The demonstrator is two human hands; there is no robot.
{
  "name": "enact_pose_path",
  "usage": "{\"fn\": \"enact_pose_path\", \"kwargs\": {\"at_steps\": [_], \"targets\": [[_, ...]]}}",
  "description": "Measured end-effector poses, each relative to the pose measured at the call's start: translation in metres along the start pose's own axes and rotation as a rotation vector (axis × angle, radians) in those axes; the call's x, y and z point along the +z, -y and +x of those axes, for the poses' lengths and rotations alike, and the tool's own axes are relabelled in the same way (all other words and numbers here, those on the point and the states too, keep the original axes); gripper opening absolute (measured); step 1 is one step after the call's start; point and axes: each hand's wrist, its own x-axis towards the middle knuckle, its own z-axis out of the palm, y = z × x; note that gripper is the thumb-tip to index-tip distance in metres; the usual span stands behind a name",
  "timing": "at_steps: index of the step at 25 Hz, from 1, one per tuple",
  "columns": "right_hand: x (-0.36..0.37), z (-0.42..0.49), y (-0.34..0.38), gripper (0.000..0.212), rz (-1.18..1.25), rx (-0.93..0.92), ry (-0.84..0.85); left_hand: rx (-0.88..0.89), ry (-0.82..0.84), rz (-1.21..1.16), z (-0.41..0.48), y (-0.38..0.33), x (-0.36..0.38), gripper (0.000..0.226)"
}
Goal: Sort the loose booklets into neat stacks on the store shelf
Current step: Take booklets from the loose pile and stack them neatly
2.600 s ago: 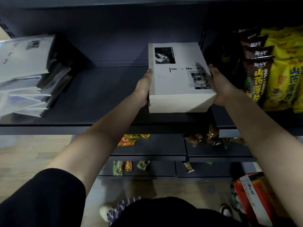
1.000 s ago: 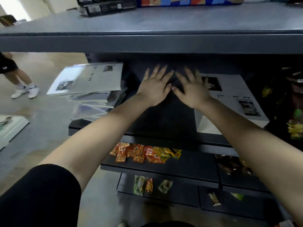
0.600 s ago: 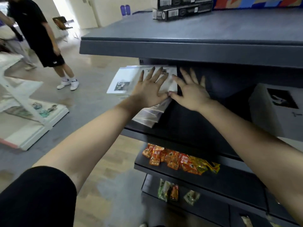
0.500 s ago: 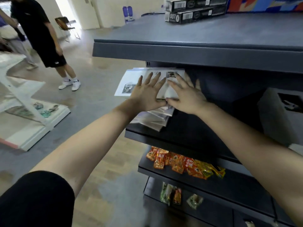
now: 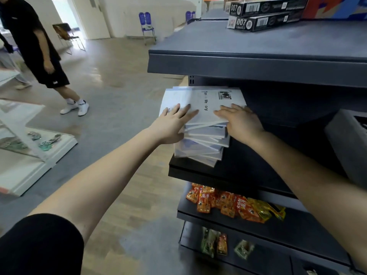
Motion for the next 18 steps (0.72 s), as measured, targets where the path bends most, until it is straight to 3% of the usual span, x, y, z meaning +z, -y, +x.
{"fn": "enact_pose_path", "kwargs": {"at_steps": [8, 13, 16, 18], "targets": [[-0.005, 0.001, 0.002, 0.058, 0.020, 0.059, -0.025, -0.024, -0.078, 0.043, -0.029, 0.028, -0.005, 0.083], [-0.004, -0.008, 0.017, 0.063, -0.218, 0.075, 0.093, -0.038, -0.145, 0.082, -0.031, 0.016, -0.020, 0.046], [0.008, -0.018, 0.052, 0.055, -0.162, -0.092, 0.004, 0.118, -0.347, 0.190, -0.029, -0.010, -0.023, 0.017], [0.014, -0.022, 0.066, 0.044, -0.059, -0.122, 0.003, 0.254, -0.511, 0.141, -0.029, -0.022, -0.022, 0.029]]}}
